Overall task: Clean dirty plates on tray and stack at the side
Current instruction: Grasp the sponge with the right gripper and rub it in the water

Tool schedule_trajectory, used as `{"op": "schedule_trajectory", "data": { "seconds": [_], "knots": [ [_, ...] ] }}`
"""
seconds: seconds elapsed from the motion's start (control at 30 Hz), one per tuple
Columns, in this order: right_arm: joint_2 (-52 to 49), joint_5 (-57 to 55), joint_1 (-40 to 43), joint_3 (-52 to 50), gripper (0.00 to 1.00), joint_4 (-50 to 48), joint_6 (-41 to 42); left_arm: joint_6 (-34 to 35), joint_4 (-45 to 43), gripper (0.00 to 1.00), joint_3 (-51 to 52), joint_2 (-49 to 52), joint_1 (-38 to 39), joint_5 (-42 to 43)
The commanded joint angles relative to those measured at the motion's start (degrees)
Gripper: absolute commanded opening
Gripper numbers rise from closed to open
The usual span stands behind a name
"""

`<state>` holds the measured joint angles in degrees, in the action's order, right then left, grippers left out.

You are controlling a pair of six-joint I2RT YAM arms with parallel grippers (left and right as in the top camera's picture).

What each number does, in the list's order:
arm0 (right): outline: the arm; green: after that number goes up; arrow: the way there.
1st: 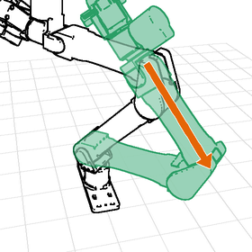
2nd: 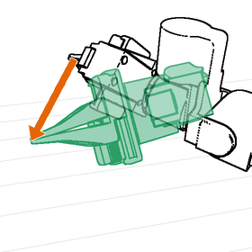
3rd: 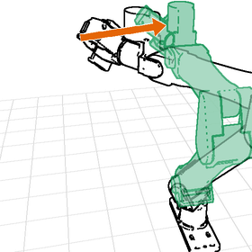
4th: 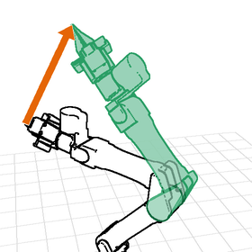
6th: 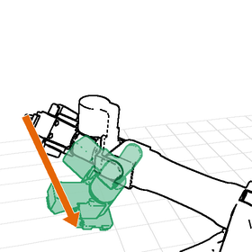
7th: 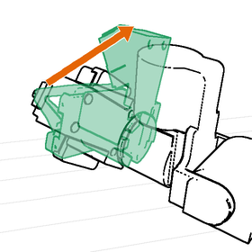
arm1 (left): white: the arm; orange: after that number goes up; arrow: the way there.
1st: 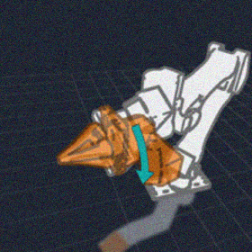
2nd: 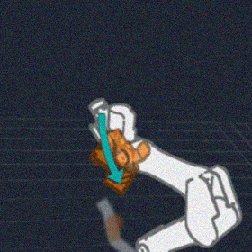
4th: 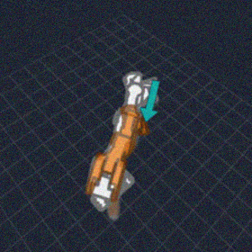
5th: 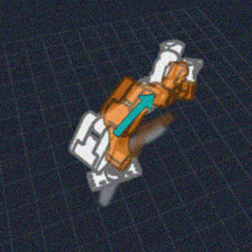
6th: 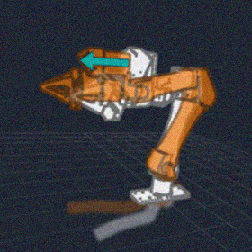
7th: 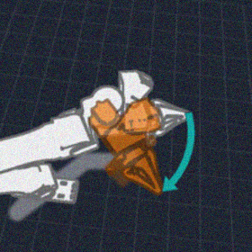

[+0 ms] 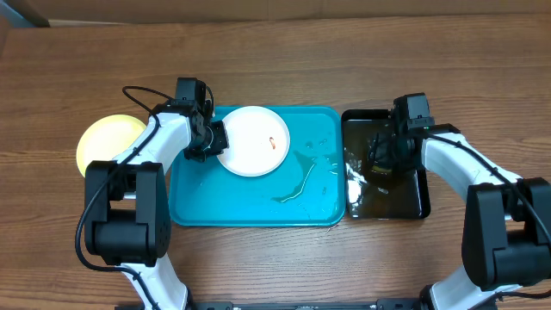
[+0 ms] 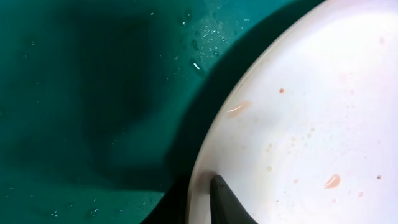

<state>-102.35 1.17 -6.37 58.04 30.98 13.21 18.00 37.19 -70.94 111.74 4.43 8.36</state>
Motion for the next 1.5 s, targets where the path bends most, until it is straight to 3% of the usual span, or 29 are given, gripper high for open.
{"op": "schedule_trajectory", "data": {
  "seconds": [0.0,0.13,0.3,0.47,0.5,0.53,0.57,0.6,0.7,0.77,0.9,0.97,1.07,1.2,1.23,1.27,1.3,1.37,1.47],
  "knots": [
    [-0.4,-0.3,0.7,4.7,0.87,0.0,-0.3,-0.2,0.1,0.18,1.5,1.1,0.1,0.5],
    [-0.4,-0.3,1.0,6.8,0.84,-0.9,-0.2,0.1,-0.3,0.21,1.5,1.1,0.1,0.5],
    [-0.8,0.0,0.7,4.3,0.53,-2.1,0.5,0.0,-1.2,0.39,1.5,1.1,0.1,0.5],
    [-0.9,0.0,0.7,0.3,0.65,-8.0,0.5,0.0,-1.5,0.41,1.5,1.1,0.1,0.4],
    [-0.9,0.0,0.7,0.3,0.52,-7.9,0.5,0.0,-1.5,0.41,1.5,1.1,0.1,0.4],
    [-0.9,0.1,0.7,0.3,0.29,-7.8,0.5,0.0,-1.5,0.41,1.5,1.1,0.1,0.5],
    [-0.9,0.5,0.7,0.3,0.17,-7.7,0.5,0.0,-1.5,0.41,1.5,1.1,0.1,0.5],
    [-0.9,0.9,0.7,0.3,0.15,-7.3,0.5,0.0,-1.5,0.40,1.5,1.1,0.1,0.5],
    [-0.5,3.1,0.7,1.9,0.41,-4.0,0.5,0.0,-1.5,0.39,1.5,1.1,0.1,0.4],
    [0.2,3.5,0.8,4.2,0.68,0.1,0.5,0.0,-1.6,0.40,1.5,1.1,0.1,0.2],
    [1.6,3.4,0.8,7.7,0.74,8.0,0.5,0.0,-2.1,0.58,1.5,1.1,0.1,0.2],
    [1.6,3.4,0.7,7.6,0.74,10.3,0.5,0.0,-2.2,0.55,1.5,1.1,0.1,0.2],
    [1.0,3.4,0.7,5.1,0.70,10.9,0.5,0.0,-2.2,0.41,1.5,1.1,0.1,0.2],
    [0.3,3.4,0.7,1.0,0.67,6.0,0.3,0.0,-2.2,0.40,1.5,1.1,0.1,0.3],
    [0.2,3.4,0.7,0.2,0.63,5.1,0.3,0.0,-2.3,0.37,1.5,1.1,0.1,0.3],
    [0.2,3.5,0.8,-0.2,0.52,4.8,0.3,0.0,-2.3,0.29,1.5,1.1,0.1,0.3],
    [0.2,3.5,0.7,-0.2,0.30,4.8,0.3,0.0,-2.3,0.23,1.5,1.1,0.1,0.3],
    [0.2,4.1,0.8,-0.1,0.04,5.0,0.3,0.0,-2.4,0.21,1.5,1.1,0.1,0.5],
    [0.3,6.2,0.8,1.2,0.04,6.0,0.0,0.0,-2.6,0.26,1.5,1.1,0.1,1.4]
  ]
}}
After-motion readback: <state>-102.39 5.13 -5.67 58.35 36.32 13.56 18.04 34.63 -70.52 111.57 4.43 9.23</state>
